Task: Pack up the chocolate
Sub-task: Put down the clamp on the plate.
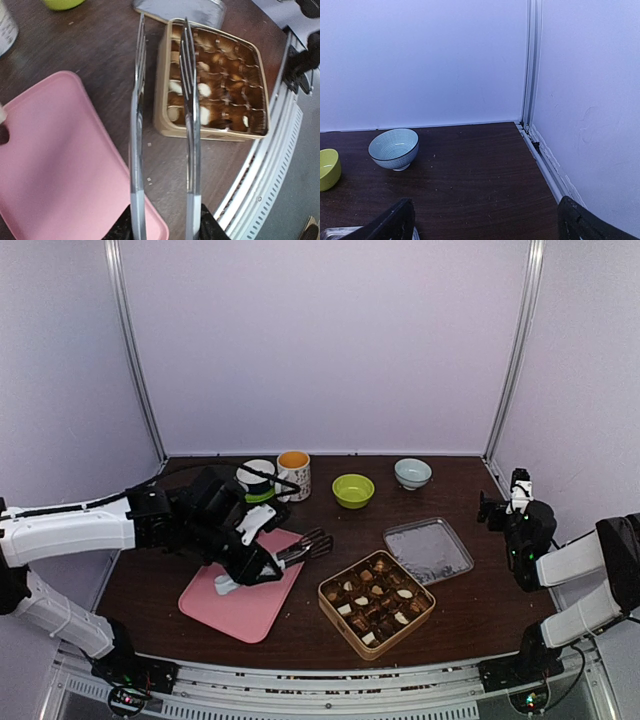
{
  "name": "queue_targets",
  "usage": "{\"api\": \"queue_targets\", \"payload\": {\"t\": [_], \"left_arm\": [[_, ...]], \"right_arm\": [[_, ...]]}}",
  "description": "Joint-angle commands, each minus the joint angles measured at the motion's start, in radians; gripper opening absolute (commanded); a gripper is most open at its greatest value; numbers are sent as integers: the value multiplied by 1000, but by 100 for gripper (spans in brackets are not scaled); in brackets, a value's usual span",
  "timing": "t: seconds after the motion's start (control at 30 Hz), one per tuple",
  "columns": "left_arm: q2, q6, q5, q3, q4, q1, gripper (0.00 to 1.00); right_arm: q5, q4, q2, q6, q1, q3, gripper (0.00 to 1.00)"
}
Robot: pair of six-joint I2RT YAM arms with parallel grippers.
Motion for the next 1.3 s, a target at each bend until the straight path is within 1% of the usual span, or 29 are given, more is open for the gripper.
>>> {"api": "queue_targets", "payload": {"t": [0.0,0.07,0.17,0.3,0.37,0.6,0.8,0.87,0.93,1.07,1.17,1.27], "left_arm": [[-93,-71,-25,-88,83,82,37],[-120,-78,-50,-108,72,102,38],[-142,-104,-123,-136,51,138,38],[-168,-175,-302,-187,11,173,40],[-171,-200,-357,-220,19,176,41],[-133,-272,-412,-309,111,186,41],[-124,-295,-429,-376,170,225,41],[-119,-295,-427,-389,188,235,41],[-108,-294,-427,-397,204,240,41],[-86,-293,-427,-406,234,243,43],[-73,-293,-424,-406,247,243,45],[-62,-295,-421,-408,254,244,47]], "right_arm": [[-3,14,1,-4,-3,13,100],[-4,14,1,-4,-3,13,100],[-4,14,1,-4,-3,13,100],[-4,13,1,-4,-3,14,100],[-4,14,1,-4,-3,14,100],[-5,12,1,-3,-3,15,100],[11,8,-23,1,-2,7,100],[4,-37,-60,-6,0,14,100],[7,-123,-105,-13,8,34,100],[-2,-387,-192,36,22,117,100],[-21,-436,-221,60,31,115,100],[-15,-537,-245,61,44,132,100]]}}
